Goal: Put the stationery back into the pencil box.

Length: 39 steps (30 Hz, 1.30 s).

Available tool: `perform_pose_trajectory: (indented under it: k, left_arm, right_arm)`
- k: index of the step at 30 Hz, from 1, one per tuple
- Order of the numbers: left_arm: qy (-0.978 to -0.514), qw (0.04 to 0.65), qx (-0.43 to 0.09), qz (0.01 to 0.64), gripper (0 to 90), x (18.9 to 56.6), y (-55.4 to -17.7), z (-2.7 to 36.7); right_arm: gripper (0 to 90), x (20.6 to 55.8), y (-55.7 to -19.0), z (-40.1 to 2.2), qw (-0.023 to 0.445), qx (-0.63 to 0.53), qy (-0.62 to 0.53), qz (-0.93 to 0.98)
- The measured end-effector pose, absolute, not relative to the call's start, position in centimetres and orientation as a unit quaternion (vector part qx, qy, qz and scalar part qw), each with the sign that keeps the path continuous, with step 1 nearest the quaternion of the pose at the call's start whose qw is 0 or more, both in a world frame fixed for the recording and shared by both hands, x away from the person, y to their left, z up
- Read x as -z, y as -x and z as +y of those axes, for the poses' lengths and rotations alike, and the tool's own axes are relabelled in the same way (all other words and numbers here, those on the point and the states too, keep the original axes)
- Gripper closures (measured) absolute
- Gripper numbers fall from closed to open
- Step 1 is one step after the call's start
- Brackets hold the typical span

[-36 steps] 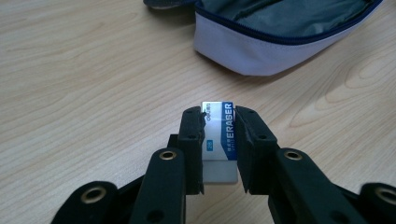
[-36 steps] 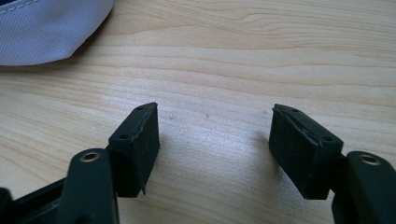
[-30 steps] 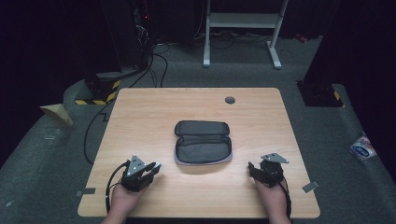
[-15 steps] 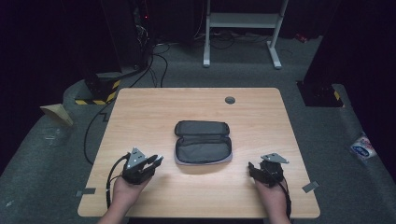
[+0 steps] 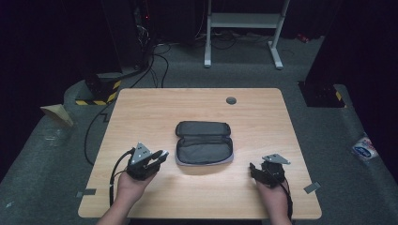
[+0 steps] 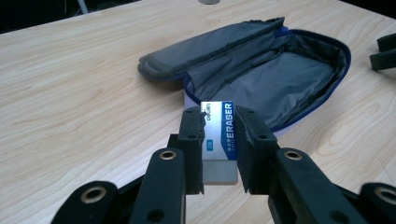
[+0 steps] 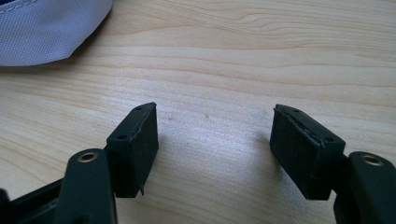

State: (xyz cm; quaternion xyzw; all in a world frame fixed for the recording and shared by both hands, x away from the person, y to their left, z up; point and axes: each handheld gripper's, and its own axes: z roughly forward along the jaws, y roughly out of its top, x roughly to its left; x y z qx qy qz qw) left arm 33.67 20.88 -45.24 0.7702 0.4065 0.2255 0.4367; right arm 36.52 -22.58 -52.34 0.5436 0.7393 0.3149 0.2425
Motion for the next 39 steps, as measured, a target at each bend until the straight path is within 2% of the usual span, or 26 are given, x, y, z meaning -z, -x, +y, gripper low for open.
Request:
perform_pose_trajectory:
  k: [39]
  left_arm:
    - [-0.780,0.447,-0.208,0.386,73.0,42.5,-37.7,15.6]
  right_arm:
    - [32.0,52.4,-36.5,-22.7,0.242,-0.316,-0.539,0.742]
